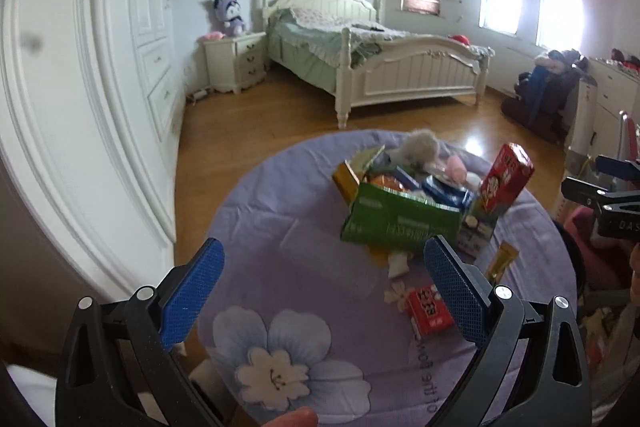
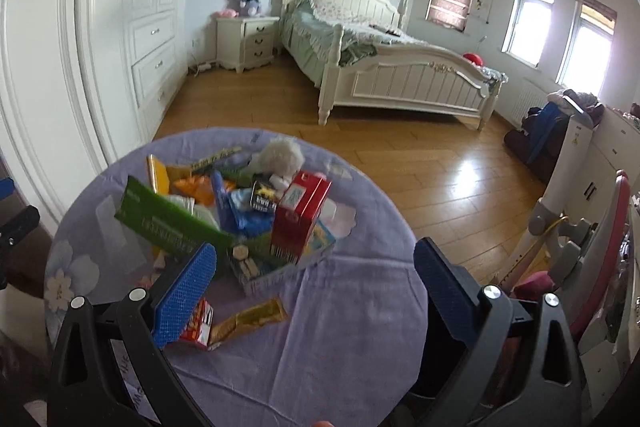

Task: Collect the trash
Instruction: 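Grasp the clear plastic tray with the left gripper while the right grasps the red carton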

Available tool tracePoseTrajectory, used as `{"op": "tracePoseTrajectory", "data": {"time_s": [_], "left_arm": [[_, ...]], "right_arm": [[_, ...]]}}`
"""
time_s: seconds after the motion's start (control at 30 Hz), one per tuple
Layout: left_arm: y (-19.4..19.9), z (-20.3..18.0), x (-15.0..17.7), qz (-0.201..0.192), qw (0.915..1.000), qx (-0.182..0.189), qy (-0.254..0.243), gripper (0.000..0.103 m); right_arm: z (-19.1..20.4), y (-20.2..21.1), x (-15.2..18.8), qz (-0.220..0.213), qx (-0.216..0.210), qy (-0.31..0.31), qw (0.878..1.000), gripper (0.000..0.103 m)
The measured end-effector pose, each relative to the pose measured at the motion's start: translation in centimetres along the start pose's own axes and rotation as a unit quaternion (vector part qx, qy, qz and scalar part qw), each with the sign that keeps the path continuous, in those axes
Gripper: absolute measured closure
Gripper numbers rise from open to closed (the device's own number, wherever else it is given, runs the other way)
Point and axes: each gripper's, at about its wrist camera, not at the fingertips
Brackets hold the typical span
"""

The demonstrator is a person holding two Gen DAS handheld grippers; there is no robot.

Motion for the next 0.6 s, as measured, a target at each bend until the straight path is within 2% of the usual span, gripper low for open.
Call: {"op": "tracePoseTrajectory", "data": {"time_s": [0.1,0.2,0.5,0.57,0.6], "left_arm": [[-2.1,-0.9,1.4,0.037,0.9992,-0.006,0.016,0.005],[-4.3,-1.8,1.3,0.058,0.9973,-0.01,0.044,0.005],[-11.7,-3.9,0.9,0.121,0.9837,-0.112,0.072,0.005],[-12.4,-3.5,1.1,0.131,0.9814,-0.117,0.077,0.005],[-12.6,-3.1,1.4,0.133,0.981,-0.117,0.081,0.009]], "right_arm": [[0.1,-2.1,0.9,0.022,-0.016,-0.02,0.999,0.005],[0.4,-3.6,1.0,0.031,-0.027,-0.041,0.998,0.005],[-0.1,-4.9,0.4,0.024,-0.026,-0.04,0.999,0.005],[-0.5,-5.2,0.3,0.022,-0.03,-0.042,0.998,0.005],[-0.8,-5.3,0.2,0.021,-0.032,-0.045,0.998,0.005]]}}
Point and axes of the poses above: each gripper's, at about its wrist camera, not at the fingertips, and y roughly against the way its jaws point, z to its left, x to its underside, and after that the axes turned 11 degrees about y, right-handed
